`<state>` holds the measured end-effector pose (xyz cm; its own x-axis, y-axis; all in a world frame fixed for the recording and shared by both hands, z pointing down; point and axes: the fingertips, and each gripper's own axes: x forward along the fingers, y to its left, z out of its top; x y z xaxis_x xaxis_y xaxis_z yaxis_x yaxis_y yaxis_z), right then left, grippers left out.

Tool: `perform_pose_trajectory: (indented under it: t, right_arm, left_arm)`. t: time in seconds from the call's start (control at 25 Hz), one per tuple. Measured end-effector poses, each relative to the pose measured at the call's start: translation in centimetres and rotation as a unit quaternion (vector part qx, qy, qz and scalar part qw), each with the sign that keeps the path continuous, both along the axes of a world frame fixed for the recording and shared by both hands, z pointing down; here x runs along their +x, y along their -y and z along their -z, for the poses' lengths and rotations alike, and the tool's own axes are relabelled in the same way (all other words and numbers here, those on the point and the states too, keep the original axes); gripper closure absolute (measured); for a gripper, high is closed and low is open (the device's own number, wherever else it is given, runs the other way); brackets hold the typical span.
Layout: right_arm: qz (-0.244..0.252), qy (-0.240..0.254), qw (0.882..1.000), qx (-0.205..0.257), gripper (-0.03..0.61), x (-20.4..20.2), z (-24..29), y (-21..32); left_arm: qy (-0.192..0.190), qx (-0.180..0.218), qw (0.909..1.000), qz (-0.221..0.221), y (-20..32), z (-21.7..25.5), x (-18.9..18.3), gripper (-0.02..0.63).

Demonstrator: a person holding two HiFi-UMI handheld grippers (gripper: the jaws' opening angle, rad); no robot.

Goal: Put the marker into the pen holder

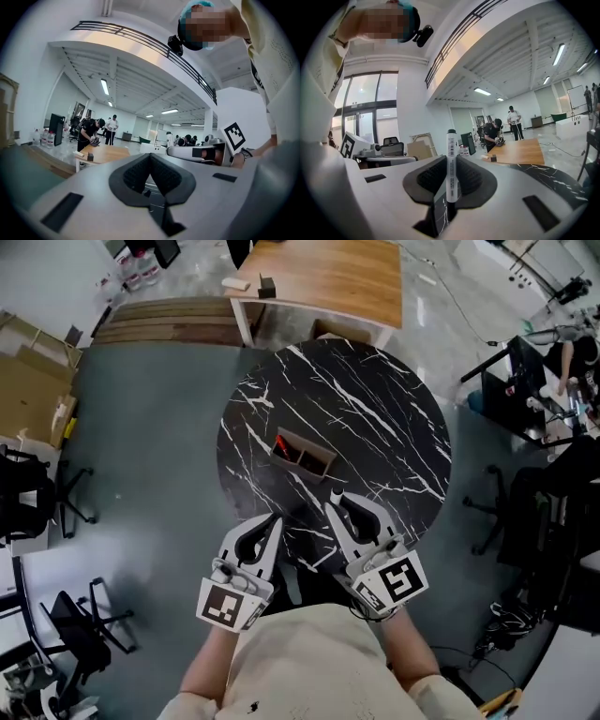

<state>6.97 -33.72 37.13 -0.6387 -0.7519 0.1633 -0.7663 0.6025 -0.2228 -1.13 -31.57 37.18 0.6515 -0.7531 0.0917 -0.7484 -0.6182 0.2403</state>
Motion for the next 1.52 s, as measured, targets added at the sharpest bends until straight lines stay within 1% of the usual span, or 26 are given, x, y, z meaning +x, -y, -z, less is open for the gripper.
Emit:
perform_pose_trajectory:
  t: [0.08, 0.24, 0.56, 0.76, 0.88, 1.0, 1.12, 1.24, 1.4, 1.52]
  right_arm:
    - [-0.003, -0.001, 1.000, -0.007, 0.502, 0.6, -0.6, 1.5]
    - [-0.015, -0.010, 1.000, -0.008, 0.502, 0.9, -2.5, 5.1]
    - [-0.046, -0.026, 0.998, -0.032, 0.502, -0.2, -7.4, 9.7]
    - [-0.049, -0.068, 0.996, -0.037, 0.503, -0.7, -10.9, 11.5]
    - [-0.055, -0.090, 0.994, -0.042, 0.502, -0.7, -13.1, 12.1]
    - [-0.057, -0.092, 0.993, -0.051, 0.502, -0.9, -14.9, 12.5]
    - [-0.060, -0.091, 0.992, -0.061, 0.502, -1.2, -16.3, 12.7]
    - [-0.076, -0.078, 0.993, -0.041, 0.502, -1.5, -16.4, 13.8]
    - [-0.064, -0.114, 0.991, -0.027, 0.502, -1.9, -17.5, 14.2]
    - [-0.067, -0.120, 0.990, -0.022, 0.502, -2.0, -18.0, 14.6]
  left_arm:
    - [-0.008, -0.005, 0.9999, 0.003, 1.3, 0.1, 0.4, 0.606]
    - [-0.008, -0.010, 0.9999, -0.007, 4.0, -1.0, 0.8, 0.606]
    - [-0.004, -0.047, 0.9977, -0.048, 7.8, -4.3, 0.3, 0.606]
    - [0.003, -0.065, 0.9961, -0.060, 9.6, -6.0, -0.5, 0.606]
    - [0.005, -0.078, 0.9952, -0.059, 10.3, -7.4, -1.1, 0.606]
    - [0.003, -0.089, 0.9945, -0.056, 10.7, -8.8, -1.3, 0.606]
    - [0.010, -0.103, 0.9926, -0.063, 10.5, -10.2, -1.1, 0.606]
    - [0.008, -0.113, 0.9913, -0.067, 10.3, -10.9, -0.8, 0.606]
    - [0.014, -0.123, 0.9896, -0.073, 9.8, -11.7, -0.7, 0.606]
    - [0.014, -0.130, 0.9890, -0.070, 9.7, -12.3, -0.8, 0.606]
